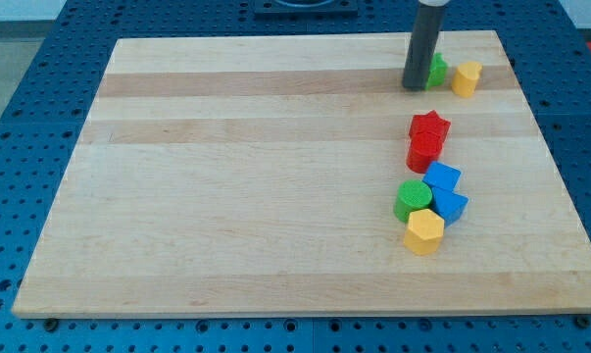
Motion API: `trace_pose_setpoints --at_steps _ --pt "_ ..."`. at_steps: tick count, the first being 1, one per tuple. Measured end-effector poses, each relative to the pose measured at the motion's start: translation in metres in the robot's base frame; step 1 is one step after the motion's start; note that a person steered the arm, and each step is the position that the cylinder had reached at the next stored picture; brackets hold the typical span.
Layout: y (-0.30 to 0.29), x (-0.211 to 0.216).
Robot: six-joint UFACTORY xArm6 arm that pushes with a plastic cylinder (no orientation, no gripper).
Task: Push the red star to the right center of the board
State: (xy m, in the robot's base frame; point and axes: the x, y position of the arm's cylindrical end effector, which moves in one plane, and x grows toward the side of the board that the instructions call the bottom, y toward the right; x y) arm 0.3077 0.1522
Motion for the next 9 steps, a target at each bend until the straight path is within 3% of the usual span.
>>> trace_pose_setpoints --at_steps 4,7,9 --pt "0.034 0.000" --pt "-0.060 0.003" --pt "-0.077 0.003"
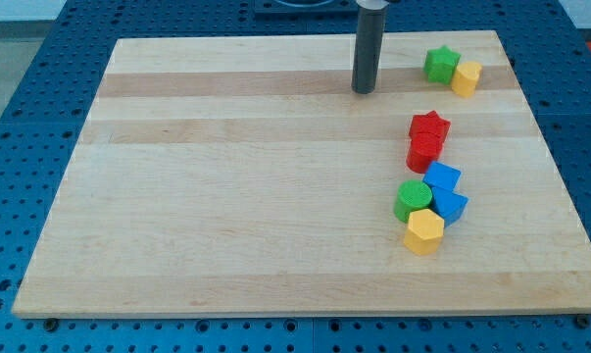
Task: Push the red star to the right center of the board
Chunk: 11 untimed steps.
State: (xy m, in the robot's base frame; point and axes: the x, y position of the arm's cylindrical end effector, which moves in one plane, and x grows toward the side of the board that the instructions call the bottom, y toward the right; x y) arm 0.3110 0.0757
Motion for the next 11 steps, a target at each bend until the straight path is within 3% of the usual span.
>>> trace_pose_setpoints --at_steps 7,8,9,11 --pt "-0.007 0.000" --pt "-0.003 0.012" --pt "0.024 0.052" --pt "0.029 0.055"
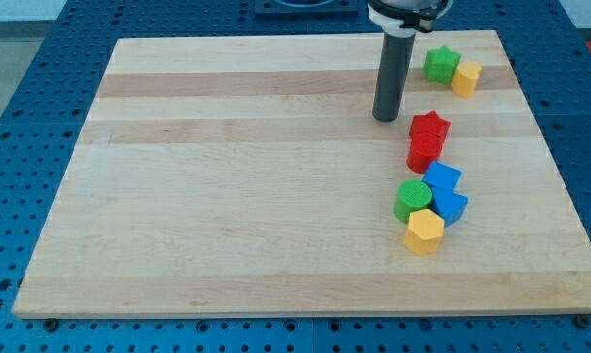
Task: Push the red star to the right center of the board
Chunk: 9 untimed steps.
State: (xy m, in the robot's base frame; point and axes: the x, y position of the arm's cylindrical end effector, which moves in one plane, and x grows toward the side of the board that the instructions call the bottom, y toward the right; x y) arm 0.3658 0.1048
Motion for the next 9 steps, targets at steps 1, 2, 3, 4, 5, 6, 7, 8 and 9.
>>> trace_pose_setpoints --at_steps 1,2,3,4,5,6,7,8,9 --pt "0.007 0.007" --pt "0.007 0.009" --pt "0.012 0.013" --pt "0.027 0.021" --pt "0.043 0.032" --pt "0.060 0.042" --pt "0.076 0.052" --pt "0.090 0.060" --pt "0.088 0.058"
